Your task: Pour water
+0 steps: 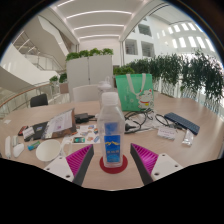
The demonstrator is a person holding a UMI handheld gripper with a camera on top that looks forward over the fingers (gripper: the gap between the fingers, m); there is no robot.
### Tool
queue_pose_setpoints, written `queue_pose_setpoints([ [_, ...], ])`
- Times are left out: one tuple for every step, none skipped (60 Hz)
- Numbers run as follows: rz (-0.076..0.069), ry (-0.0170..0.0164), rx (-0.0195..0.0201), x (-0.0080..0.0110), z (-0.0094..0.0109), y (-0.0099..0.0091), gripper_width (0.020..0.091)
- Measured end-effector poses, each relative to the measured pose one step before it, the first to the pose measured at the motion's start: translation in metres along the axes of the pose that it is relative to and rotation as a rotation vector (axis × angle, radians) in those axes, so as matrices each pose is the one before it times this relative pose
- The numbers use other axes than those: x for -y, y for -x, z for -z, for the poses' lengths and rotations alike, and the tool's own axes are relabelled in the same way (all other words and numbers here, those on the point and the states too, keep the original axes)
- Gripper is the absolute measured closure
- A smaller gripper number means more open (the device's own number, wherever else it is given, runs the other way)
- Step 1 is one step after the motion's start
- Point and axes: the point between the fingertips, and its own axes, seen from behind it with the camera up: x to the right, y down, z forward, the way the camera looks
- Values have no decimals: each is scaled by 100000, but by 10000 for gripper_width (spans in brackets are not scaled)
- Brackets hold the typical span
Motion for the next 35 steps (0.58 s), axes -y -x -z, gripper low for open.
queue_pose_setpoints([
  [56, 417, -2, -103, 1011, 14, 275],
  [76, 280, -240, -73, 989, 43, 274],
  [167, 305, -222, -68, 1001, 57, 274],
  [286, 226, -96, -47, 1024, 102, 274],
  [352, 136, 87, -16, 1056, 164, 274],
  [304, 208, 163, -22, 981, 155, 276],
  [239, 289, 117, 15, 1145, 275, 275],
  [92, 291, 127, -47, 1068, 196, 274],
  [23, 417, 229, -61, 1040, 229, 273],
  [113, 472, 377, -83, 999, 284, 273],
  [188, 500, 515, -92, 960, 299, 273],
  [187, 435, 427, -89, 926, 318, 272],
  [130, 480, 202, -108, 902, 271, 275],
  [67, 553, 134, -224, 559, 21, 274],
  [110, 778, 42, -141, 1166, 388, 274],
  [176, 920, 126, -171, 845, 272, 275],
  [176, 826, 127, -166, 810, 265, 274],
  [126, 609, 24, -111, 789, 260, 276],
  [81, 260, -10, -48, 754, 279, 274],
  [65, -10, -25, 20, 744, 267, 271],
  [129, -73, 0, 52, 731, 277, 271],
  [159, -47, 217, -9, 305, 104, 273],
  [124, 271, -17, 30, 878, 293, 273],
  [12, 276, -257, 36, 696, 218, 275],
  [-42, 308, -398, 31, 679, 239, 275],
  [-64, 202, -389, 67, 674, 206, 276],
  [-66, -14, -361, 90, 708, 213, 274],
  [-83, -400, -278, 176, 677, 267, 275],
  [-172, -701, -273, 238, 484, 232, 273],
  [-238, -742, -320, 273, 660, 294, 273],
  [-304, -730, -250, 276, 591, 281, 272],
  [-228, -463, -190, 243, 644, 328, 273],
  [-227, -423, -129, 214, 629, 402, 273],
  [-214, -374, -105, 206, 636, 402, 273],
  [-151, -399, -181, 193, 611, 398, 272],
])
